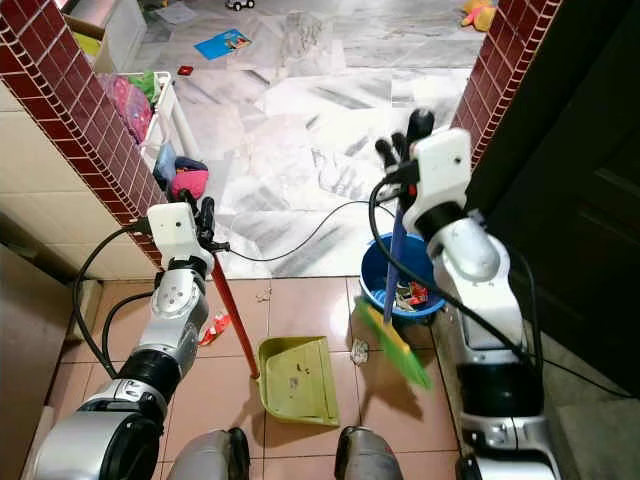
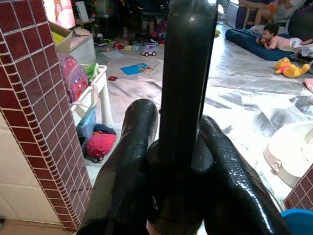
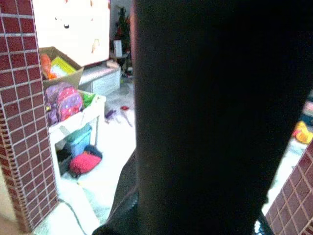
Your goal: Sweep floor
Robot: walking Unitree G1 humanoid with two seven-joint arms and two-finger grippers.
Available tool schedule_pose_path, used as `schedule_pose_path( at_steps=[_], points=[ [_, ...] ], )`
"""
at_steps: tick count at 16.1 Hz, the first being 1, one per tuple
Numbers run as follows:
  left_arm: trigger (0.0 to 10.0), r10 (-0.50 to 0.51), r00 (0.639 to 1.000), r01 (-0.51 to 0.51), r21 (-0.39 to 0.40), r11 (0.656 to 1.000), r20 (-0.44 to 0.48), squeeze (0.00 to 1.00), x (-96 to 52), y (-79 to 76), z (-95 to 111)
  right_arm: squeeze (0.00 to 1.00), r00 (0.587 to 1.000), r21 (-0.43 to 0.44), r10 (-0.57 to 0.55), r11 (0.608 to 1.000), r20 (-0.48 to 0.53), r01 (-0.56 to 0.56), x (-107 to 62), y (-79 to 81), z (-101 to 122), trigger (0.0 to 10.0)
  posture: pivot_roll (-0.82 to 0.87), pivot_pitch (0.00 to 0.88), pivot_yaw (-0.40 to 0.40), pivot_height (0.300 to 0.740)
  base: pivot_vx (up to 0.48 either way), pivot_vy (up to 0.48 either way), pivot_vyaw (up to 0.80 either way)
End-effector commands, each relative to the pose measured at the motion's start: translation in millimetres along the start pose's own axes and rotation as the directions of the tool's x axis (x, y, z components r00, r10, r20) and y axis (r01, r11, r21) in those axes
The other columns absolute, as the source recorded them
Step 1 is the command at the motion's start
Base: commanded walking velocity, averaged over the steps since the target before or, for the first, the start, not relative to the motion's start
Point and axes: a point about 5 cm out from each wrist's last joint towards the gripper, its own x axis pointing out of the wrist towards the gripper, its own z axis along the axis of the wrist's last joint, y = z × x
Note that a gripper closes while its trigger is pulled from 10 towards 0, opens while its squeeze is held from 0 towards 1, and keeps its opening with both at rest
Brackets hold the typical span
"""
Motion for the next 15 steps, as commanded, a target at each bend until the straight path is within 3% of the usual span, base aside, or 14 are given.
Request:
schedule_pose_path(
  at_steps=[1,3,5,7,8,10,12,15],
  points=[
    [10.0,-0.018,0.994,0.019,0.011,1.000,-0.111,0.00,-9.5,-2.8,-21,0.00,0.999,-0.002,0.033,0.999,0.030,-0.033,1.2,13.0,8,10.0,-0.14,0.134,0.024,0.740,0.000,0.000,0.00],
    [10.0,-0.027,0.993,0.029,0.011,1.000,-0.117,0.00,-9.3,-4.0,-22,0.00,1.000,0.082,0.030,0.996,0.007,-0.030,5.8,29.6,3,10.0,-0.14,0.134,0.025,0.740,0.000,0.000,0.00],
    [10.0,-0.030,0.993,0.032,0.012,0.999,-0.118,0.00,-9.3,-5.2,-22,0.00,1.000,0.238,0.005,0.971,0.005,-0.006,11.8,36.9,5,10.0,-0.13,0.130,0.021,0.740,0.000,0.000,0.00],
    [10.0,-0.027,0.993,0.029,0.010,1.000,-0.118,0.00,-9.2,-4.9,-22,0.00,0.998,0.335,-0.016,0.942,0.054,-0.004,14.8,30.0,16,10.0,-0.13,0.130,0.018,0.740,0.000,0.000,0.00],
    [10.0,-0.026,0.992,0.027,0.008,1.000,-0.120,0.00,-8.9,-5.2,-22,0.00,0.995,0.356,-0.040,0.934,0.086,0.006,14.9,18.9,23,10.0,-0.14,0.130,0.015,0.740,0.000,0.000,0.00],
    [10.0,-0.026,0.992,0.027,0.006,1.000,-0.122,0.00,-8.8,-5.7,-22,0.00,0.994,0.331,-0.075,0.943,0.084,0.043,12.7,4.6,24,10.0,-0.14,0.130,0.014,0.740,0.000,0.000,0.00],
    [10.0,-0.028,0.992,0.029,0.004,1.000,-0.124,0.00,-8.7,-6.1,-22,0.00,0.993,0.245,-0.084,0.968,0.083,0.061,10.1,-5.7,25,10.0,-0.14,0.130,0.014,0.740,0.000,0.000,0.00],
    [10.0,-0.036,0.992,0.037,0.006,0.999,-0.123,0.00,-8.3,-6.2,-22,0.00,0.994,0.166,-0.068,0.985,0.083,0.054,7.0,-7.9,23,10.0,-0.14,0.126,0.023,0.740,0.000,0.000,0.00]
  ],
)
